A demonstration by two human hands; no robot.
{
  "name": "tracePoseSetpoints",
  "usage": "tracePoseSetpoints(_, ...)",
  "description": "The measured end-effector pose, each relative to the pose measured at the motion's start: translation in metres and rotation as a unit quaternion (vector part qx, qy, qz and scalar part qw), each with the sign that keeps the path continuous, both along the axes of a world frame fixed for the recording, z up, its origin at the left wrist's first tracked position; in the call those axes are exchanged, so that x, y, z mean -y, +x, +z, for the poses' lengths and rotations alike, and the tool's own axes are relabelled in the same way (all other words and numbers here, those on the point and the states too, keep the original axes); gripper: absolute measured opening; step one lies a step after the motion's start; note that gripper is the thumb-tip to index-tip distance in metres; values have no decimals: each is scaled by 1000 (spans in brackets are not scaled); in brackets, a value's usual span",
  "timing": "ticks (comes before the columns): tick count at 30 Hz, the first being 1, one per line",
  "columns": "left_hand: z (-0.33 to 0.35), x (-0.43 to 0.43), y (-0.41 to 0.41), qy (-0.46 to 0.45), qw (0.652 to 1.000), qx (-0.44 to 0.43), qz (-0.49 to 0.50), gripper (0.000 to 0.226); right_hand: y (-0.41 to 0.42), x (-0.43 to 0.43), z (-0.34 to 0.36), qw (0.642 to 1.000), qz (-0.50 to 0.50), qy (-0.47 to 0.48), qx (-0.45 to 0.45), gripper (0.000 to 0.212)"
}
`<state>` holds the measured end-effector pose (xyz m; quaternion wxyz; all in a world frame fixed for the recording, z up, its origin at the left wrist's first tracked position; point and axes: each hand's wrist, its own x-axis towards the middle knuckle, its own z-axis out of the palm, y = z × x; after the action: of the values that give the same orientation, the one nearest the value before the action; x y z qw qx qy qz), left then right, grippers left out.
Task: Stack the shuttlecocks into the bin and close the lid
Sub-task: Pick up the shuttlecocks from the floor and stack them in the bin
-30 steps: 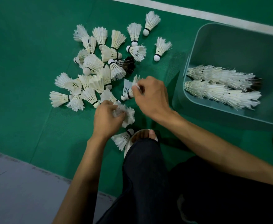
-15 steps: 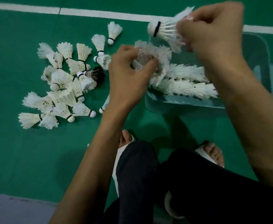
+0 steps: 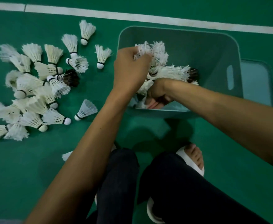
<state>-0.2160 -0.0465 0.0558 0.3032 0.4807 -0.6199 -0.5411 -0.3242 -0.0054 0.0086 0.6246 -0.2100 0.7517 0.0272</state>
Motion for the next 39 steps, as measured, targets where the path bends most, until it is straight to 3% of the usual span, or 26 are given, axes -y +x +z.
tracePoseSetpoints(7, -4, 6, -2, 14, 1000, 11, -13, 39, 6, 8, -7, 999, -17, -51, 4, 16)
tracePoseSetpoints(12, -12, 13, -7, 67, 995, 61, -33, 25, -40, -6, 45, 983, 15, -143, -114, 22)
tracePoseSetpoints(14, -11, 12, -9, 89, 989, 96, -68, 13, -60, -18, 71, 961, 15, -226, -158, 21)
tracePoseSetpoints(18, -8, 3, -15, 100, 975, 160, -118, 15, -66, -42, 104, 872, 107, -437, -194, 45)
tracePoseSetpoints(25, -10, -8, -16, 116, 962, 203, -139, 18, -41, -58, 93, 839, 211, -481, -144, 34)
tracePoseSetpoints(30, -9, -10, -19, 149, 966, 181, -107, 41, -40, -59, 74, 798, 268, -484, -238, 9)
tracePoseSetpoints(32, -8, -8, -18, 137, 972, 170, -83, 41, -43, -59, 70, 818, 229, -449, -278, 9)
tracePoseSetpoints(34, -6, -5, -13, 100, 980, 158, -64, 29, -47, -58, 65, 861, 162, -383, -294, 9)
tracePoseSetpoints(36, -2, -3, -9, 70, 985, 149, -53, 16, -47, -55, 58, 911, 124, -283, -272, 9)
tracePoseSetpoints(39, 2, -2, -6, 48, 979, 184, -68, 29, -38, -46, 42, 955, 90, -185, -211, 9)
